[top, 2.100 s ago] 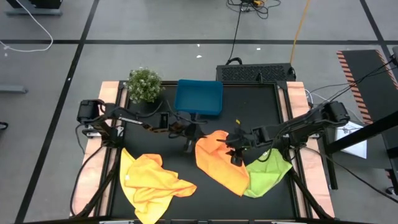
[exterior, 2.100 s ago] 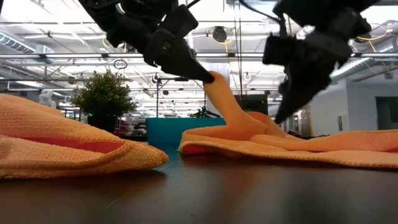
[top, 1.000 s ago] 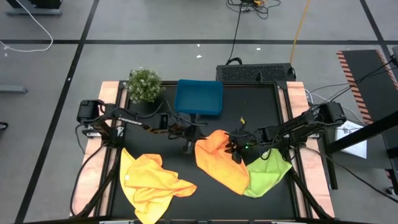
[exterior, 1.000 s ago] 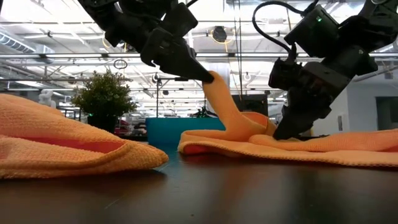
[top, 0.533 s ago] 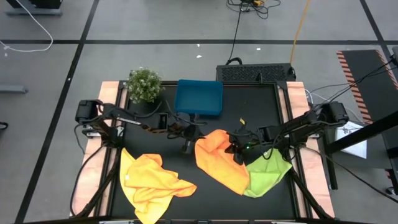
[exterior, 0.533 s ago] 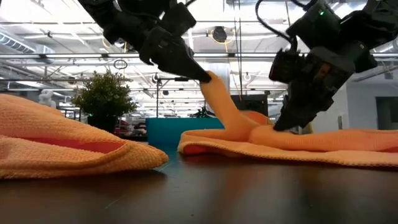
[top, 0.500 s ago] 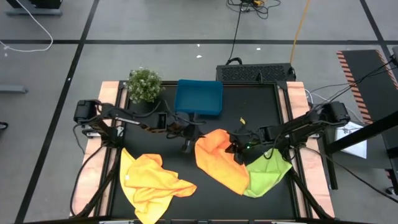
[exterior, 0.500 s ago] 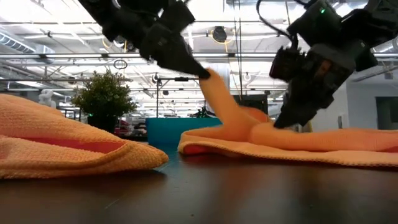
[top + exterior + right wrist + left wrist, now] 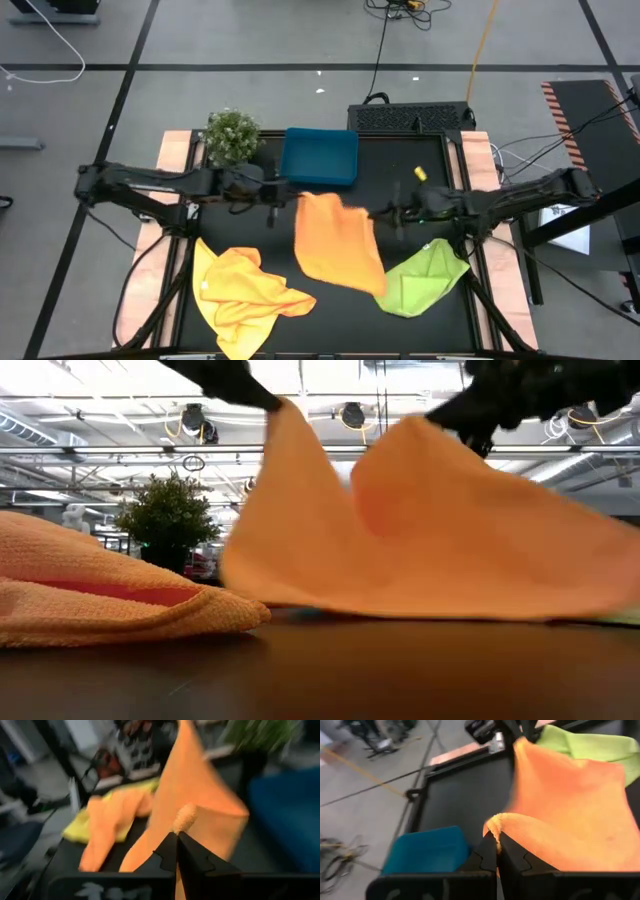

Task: Fold microfiber towels
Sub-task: Fold the right orange microfiber towel

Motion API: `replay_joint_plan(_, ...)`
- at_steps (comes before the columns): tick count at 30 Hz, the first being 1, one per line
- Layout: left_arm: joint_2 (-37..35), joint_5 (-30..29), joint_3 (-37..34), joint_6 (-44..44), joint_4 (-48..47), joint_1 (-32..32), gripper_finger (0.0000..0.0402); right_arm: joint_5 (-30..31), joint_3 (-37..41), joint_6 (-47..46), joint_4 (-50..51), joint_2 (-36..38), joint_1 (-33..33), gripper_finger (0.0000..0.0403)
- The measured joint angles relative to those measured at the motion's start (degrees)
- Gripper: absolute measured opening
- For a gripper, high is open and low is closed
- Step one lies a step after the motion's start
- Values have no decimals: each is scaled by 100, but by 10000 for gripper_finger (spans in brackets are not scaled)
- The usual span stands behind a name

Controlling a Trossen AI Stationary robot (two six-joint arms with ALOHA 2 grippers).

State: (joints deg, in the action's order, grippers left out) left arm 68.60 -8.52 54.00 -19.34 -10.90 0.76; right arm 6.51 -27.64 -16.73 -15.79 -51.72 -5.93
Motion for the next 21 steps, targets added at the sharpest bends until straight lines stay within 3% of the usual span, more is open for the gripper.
replay_joint_plan(9, -1338, -949, 0, 5, -958, -89, 2, 1235, -2, 745, 207, 1283, 0, 0)
replay_joint_plan(21, -1526, -1139, 0, 677, -2108, -94, 1, 1758, -2, 403, 1194, 1415, 2, 0)
